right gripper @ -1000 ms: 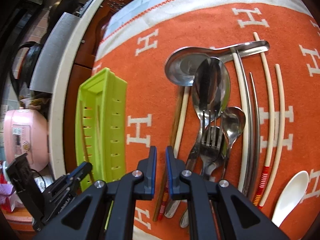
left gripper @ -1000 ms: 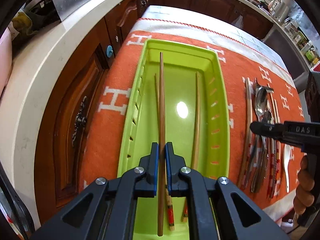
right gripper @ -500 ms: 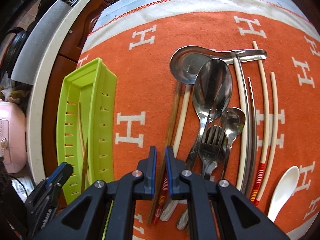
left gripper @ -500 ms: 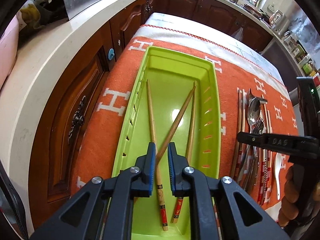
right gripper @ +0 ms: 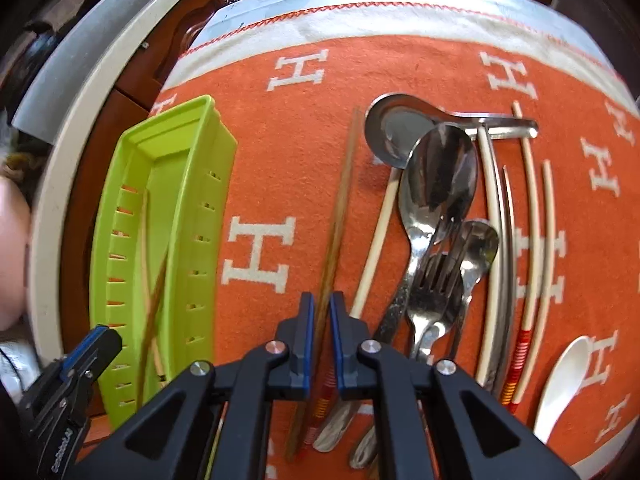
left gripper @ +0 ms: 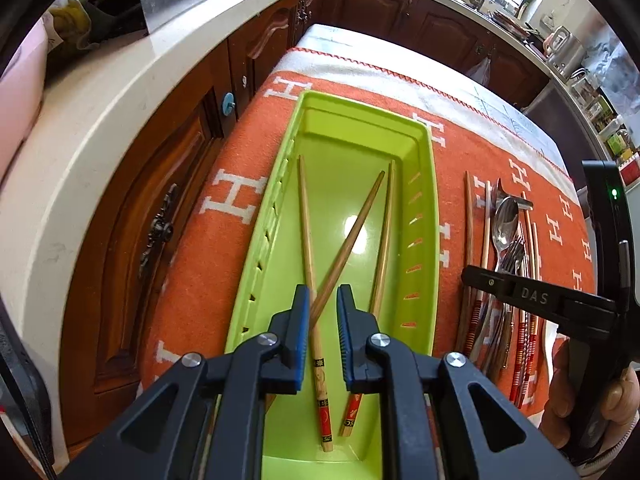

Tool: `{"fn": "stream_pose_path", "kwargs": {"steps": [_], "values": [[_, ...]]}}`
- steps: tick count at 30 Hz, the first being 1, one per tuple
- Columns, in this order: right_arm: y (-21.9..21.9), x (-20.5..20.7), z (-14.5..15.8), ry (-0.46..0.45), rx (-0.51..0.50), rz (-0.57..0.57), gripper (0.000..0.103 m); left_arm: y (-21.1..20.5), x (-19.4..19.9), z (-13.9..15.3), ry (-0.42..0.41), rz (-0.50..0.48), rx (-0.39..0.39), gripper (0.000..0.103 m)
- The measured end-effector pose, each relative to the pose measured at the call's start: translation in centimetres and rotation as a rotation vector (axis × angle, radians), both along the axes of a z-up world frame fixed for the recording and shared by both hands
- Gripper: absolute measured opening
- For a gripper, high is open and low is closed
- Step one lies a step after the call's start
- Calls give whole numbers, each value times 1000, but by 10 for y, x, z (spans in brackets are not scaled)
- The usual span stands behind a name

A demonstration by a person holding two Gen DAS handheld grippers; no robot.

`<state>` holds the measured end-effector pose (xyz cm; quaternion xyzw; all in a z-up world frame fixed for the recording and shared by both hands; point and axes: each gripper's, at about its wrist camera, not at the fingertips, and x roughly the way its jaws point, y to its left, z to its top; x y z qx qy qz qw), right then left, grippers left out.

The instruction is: Organize utensils

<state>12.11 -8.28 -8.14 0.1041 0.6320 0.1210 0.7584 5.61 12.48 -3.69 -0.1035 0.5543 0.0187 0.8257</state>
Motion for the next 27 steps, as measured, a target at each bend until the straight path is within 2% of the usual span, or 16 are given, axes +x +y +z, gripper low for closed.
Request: {"fn": "stream_pose_path", "kwargs": {"steps": [4, 8, 12, 20, 27], "values": [[-14, -14, 14, -5, 107, -8, 6, 4, -7, 16, -50, 26, 41, 28], [-17, -26, 40, -14, 258, 18, 6, 7, -13, 29, -79, 47, 68, 31], [-2, -39, 55, -11, 346, 77, 6, 9, -19, 38, -98, 52, 88, 31], [27, -41, 39, 42, 366, 110, 7, 15, -28, 43, -104, 73, 98, 31], [31, -42, 37, 17, 351, 131, 7, 9, -26, 36, -87, 54, 101, 31]]}}
